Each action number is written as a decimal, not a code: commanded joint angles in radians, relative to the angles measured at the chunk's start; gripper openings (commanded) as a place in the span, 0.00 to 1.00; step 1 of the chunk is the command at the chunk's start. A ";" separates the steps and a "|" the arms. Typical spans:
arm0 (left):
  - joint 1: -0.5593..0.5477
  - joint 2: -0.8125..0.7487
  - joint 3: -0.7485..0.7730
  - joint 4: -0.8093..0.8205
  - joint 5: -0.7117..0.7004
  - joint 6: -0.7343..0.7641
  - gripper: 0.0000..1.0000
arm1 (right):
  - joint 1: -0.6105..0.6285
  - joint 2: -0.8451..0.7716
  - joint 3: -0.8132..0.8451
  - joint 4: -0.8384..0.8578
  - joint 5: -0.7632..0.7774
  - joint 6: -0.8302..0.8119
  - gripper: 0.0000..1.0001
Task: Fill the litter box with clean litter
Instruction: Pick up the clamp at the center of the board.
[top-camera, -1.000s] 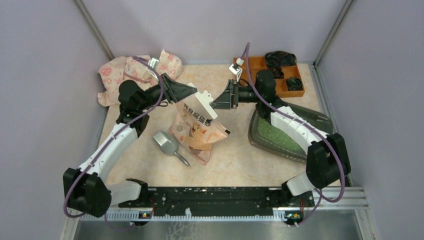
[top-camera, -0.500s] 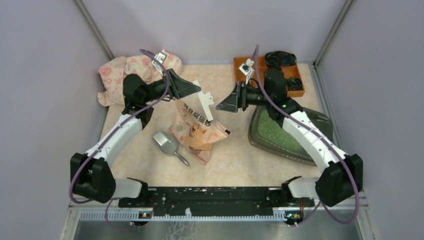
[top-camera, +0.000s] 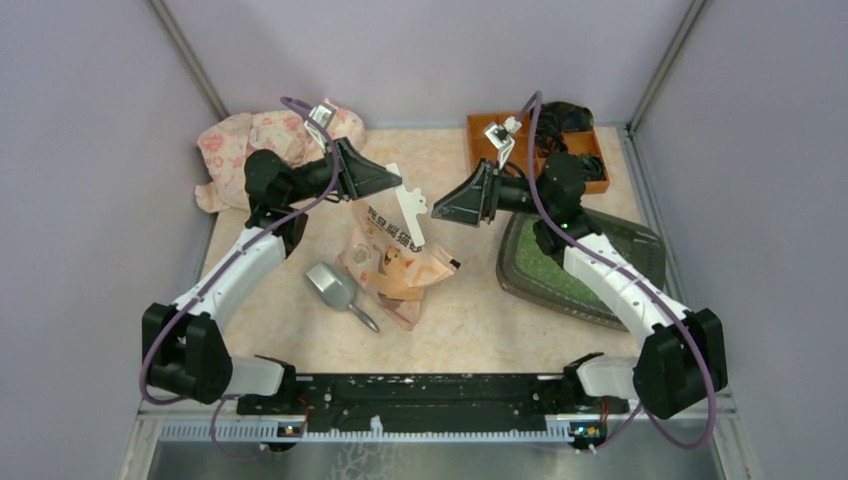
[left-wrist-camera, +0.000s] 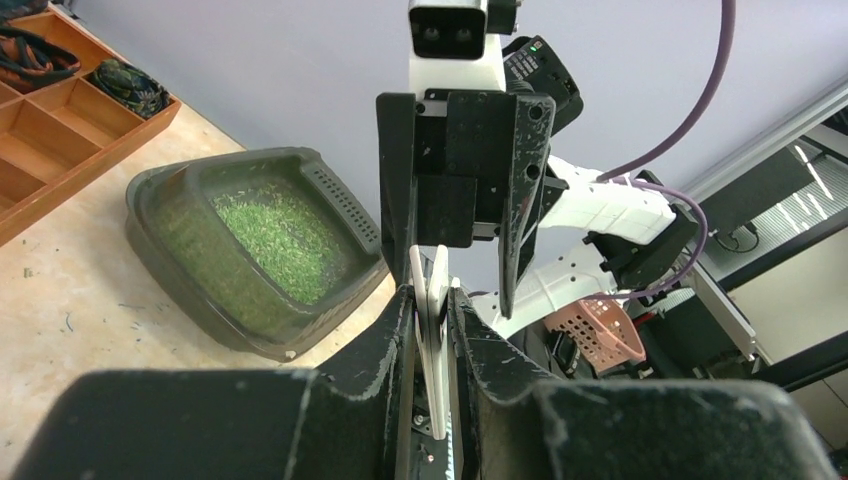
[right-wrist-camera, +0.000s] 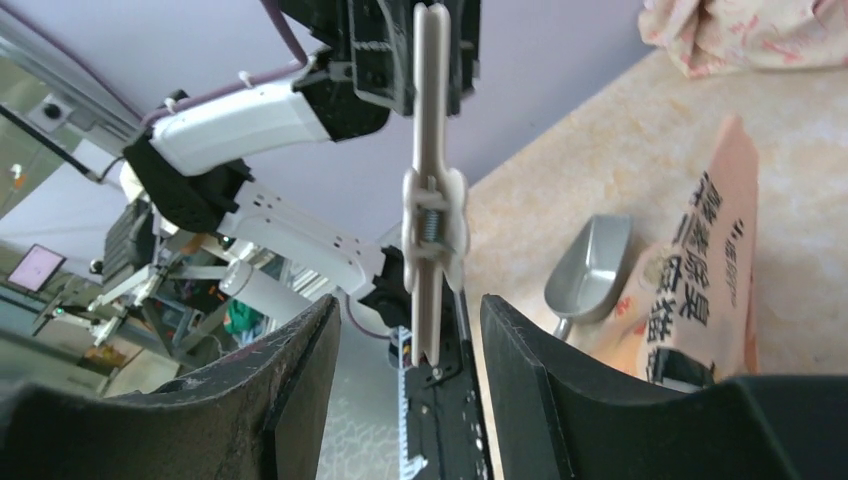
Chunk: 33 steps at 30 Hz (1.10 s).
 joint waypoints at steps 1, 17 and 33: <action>0.004 -0.007 0.012 0.048 0.022 -0.004 0.22 | -0.006 0.041 0.013 0.295 -0.049 0.166 0.53; 0.004 0.003 0.000 0.042 0.028 0.000 0.21 | 0.028 0.099 0.142 0.086 -0.003 0.029 0.43; 0.003 0.003 -0.002 0.033 0.027 0.008 0.21 | 0.068 0.122 0.182 0.043 0.003 -0.004 0.31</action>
